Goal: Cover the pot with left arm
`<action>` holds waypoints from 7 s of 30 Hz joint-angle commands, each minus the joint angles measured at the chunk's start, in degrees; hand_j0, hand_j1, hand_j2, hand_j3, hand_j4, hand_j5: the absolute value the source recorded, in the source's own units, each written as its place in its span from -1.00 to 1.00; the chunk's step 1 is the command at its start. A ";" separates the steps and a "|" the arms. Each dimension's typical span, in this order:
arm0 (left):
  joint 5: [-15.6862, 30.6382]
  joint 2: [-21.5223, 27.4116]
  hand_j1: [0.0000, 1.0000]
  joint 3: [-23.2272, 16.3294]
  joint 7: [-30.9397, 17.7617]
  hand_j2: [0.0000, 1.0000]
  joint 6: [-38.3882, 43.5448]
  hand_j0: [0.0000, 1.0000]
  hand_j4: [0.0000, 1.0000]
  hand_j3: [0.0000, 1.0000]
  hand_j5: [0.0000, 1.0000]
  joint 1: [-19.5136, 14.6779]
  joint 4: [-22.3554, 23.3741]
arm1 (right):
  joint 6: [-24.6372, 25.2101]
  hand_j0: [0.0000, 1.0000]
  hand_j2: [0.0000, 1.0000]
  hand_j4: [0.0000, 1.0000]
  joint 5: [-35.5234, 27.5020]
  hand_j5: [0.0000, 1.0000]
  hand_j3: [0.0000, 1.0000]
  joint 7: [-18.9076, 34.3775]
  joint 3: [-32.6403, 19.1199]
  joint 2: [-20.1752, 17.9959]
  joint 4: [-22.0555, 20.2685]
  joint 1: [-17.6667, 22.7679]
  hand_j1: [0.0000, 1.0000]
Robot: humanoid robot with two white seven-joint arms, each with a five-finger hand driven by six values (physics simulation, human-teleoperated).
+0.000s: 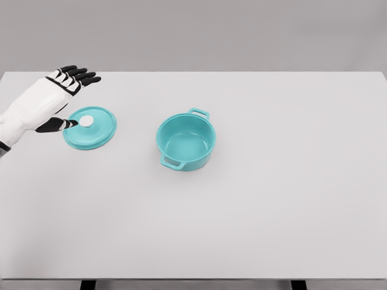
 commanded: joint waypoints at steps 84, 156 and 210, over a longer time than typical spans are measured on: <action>19.35 3.72 0.49 -33.68 -2.34 0.49 0.04 0.49 0.49 0.49 0.49 -22.76 34.68 | 0.00 1.00 1.00 1.00 0.00 1.00 1.00 0.01 0.00 0.00 0.00 0.00 1.00; 19.00 3.63 0.07 -34.73 -2.25 0.07 0.04 0.07 0.07 0.07 0.07 -22.76 35.47 | 0.00 1.00 1.00 1.00 0.00 1.00 1.00 0.01 0.00 0.00 0.09 0.00 1.00; 19.44 4.69 0.01 -36.75 -2.16 0.01 0.04 0.01 0.01 0.01 0.01 -23.38 14.38 | 0.00 1.00 1.00 1.00 0.00 1.00 1.00 0.01 0.00 0.00 0.00 0.00 1.00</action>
